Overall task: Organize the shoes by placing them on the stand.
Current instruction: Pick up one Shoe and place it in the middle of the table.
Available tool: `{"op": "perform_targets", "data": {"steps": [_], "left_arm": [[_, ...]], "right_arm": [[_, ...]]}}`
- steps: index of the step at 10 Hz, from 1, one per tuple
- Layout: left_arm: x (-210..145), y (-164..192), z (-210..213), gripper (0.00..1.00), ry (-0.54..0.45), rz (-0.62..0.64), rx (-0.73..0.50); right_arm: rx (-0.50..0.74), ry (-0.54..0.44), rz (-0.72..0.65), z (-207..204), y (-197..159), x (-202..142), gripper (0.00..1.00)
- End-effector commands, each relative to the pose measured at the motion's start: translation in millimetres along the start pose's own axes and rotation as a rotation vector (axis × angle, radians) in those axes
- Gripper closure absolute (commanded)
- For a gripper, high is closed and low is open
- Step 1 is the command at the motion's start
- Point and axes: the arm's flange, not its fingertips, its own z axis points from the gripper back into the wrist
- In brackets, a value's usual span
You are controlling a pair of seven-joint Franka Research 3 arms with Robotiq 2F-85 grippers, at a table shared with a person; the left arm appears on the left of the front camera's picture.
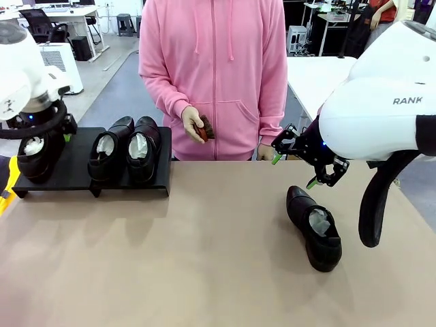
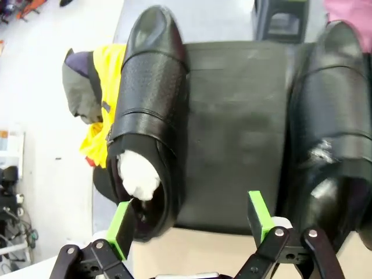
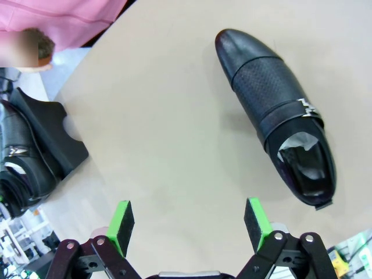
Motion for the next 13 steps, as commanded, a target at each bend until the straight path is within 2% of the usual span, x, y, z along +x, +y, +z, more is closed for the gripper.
{"op": "perform_targets", "data": {"steps": [1,2,3,4,5,6,8,10,12,13], "left_arm": [[-32,-3,47,0.01,-0.081,-0.078,-0.127],[-46,-9,68,0.01,-0.116,-0.135,-0.163],[-58,-15,86,0.01,-0.090,-0.211,-0.225],[-73,-24,102,0.01,0.043,-0.321,-0.344],[-84,-32,111,0.01,0.250,-0.416,-0.459],[-92,-39,118,0.01,0.353,-0.484,-0.522],[-113,-65,115,0.01,0.514,-0.595,-0.550],[-127,-82,111,0.01,0.582,-0.628,-0.530],[-128,-84,110,0.01,0.582,-0.607,-0.538],[-140,-86,107,0.01,0.607,-0.606,-0.561]], "right_arm": [[0.013,0.006,0.018,1,2,3,0.00],[0.013,0.006,0.018,1,2,3,0.00],[0.013,0.006,0.018,1,2,3,0.00],[0.013,0.006,0.018,1,2,3,0.00],[0.013,0.006,0.018,1,2,3,0.00],[0.013,0.006,0.018,1,2,3,0.00],[0.013,0.006,0.018,1,2,3,0.00],[0.000,0.001,0.000,0,0,0,0.00],[-0.099,-0.018,0.118,-20,-6,-5,0.00],[-0.136,0.004,0.145,-24,-13,-3,0.00]]}}
